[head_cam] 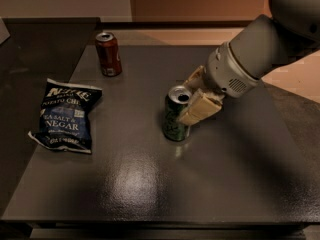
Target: Move green can near blue chip bag
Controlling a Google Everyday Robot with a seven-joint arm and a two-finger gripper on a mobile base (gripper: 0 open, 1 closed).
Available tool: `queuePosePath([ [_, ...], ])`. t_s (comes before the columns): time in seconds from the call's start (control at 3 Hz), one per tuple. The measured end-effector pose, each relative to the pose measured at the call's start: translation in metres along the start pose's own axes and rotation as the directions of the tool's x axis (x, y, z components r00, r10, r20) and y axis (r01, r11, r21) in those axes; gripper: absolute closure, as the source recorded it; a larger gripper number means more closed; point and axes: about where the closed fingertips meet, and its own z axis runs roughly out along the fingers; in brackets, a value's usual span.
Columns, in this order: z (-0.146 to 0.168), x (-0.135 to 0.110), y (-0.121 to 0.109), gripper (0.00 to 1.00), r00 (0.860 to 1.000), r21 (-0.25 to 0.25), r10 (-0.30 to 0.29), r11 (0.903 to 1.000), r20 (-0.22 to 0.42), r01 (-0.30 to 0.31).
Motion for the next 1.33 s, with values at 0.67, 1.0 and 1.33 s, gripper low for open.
queuePosePath([
  [0.67,0.011,-0.042,0.009,1.0,0.997,-0.049,-0.052,0.9973,0.052,0.055],
  [1.0,0.028,-0.066,0.014,1.0,0.993,-0.083,-0.104,0.9906,0.056,0.108],
  [1.33,0.045,-0.087,0.014,1.0,0.987,-0.107,-0.15,0.982,0.059,0.155],
])
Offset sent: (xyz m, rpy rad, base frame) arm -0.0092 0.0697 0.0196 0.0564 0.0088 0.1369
